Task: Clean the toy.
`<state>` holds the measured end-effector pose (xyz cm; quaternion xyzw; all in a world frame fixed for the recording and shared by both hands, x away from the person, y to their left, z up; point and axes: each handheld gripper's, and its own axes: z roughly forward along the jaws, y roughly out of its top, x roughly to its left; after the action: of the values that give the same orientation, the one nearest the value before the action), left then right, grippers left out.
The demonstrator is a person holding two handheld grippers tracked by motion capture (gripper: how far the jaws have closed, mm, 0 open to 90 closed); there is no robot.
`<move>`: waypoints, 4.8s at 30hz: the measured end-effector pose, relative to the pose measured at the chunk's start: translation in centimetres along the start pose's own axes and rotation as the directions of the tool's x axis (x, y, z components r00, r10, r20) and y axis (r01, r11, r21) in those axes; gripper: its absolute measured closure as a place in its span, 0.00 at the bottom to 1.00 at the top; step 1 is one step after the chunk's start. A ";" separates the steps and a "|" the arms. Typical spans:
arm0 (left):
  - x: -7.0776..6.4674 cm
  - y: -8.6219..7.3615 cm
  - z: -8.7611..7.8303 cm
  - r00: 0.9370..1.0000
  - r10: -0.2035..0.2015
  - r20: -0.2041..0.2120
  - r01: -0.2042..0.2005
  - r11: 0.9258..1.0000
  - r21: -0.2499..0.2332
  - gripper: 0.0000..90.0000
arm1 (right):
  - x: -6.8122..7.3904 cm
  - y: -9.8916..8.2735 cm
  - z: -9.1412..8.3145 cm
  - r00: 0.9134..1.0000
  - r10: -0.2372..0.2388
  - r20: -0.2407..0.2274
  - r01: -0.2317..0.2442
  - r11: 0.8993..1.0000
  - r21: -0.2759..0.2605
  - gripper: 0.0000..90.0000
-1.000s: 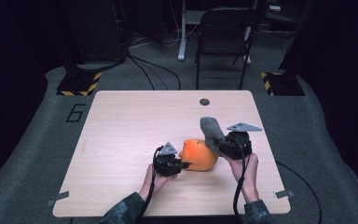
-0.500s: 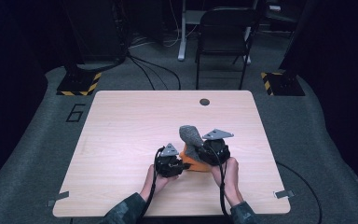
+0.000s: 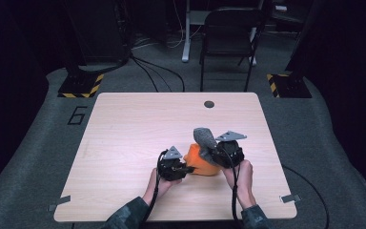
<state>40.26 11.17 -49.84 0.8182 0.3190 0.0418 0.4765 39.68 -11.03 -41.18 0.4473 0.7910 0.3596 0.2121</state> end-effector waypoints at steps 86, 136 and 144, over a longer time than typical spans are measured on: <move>1.7 -1.1 -0.3 0.969 0.244 -0.030 -0.245 0.970 -0.008 0.23 | -2.4 -0.7 1.8 0.999 0.032 0.043 -0.036 0.995 0.092 0.83; 1.8 -1.1 2.1 0.945 0.310 -0.108 -0.311 0.950 0.013 0.85 | -8.8 -3.6 1.1 0.970 0.197 0.141 -0.208 0.976 0.066 0.83; 1.7 -0.5 1.3 0.959 0.274 -0.075 -0.276 0.961 -0.022 0.86 | -9.5 -4.1 1.1 0.963 0.223 0.149 -0.234 0.971 0.059 0.83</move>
<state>41.89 11.30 -51.38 0.8447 0.2182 0.1419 0.4677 42.92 -20.16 -44.85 0.5674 0.7303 0.3188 0.2074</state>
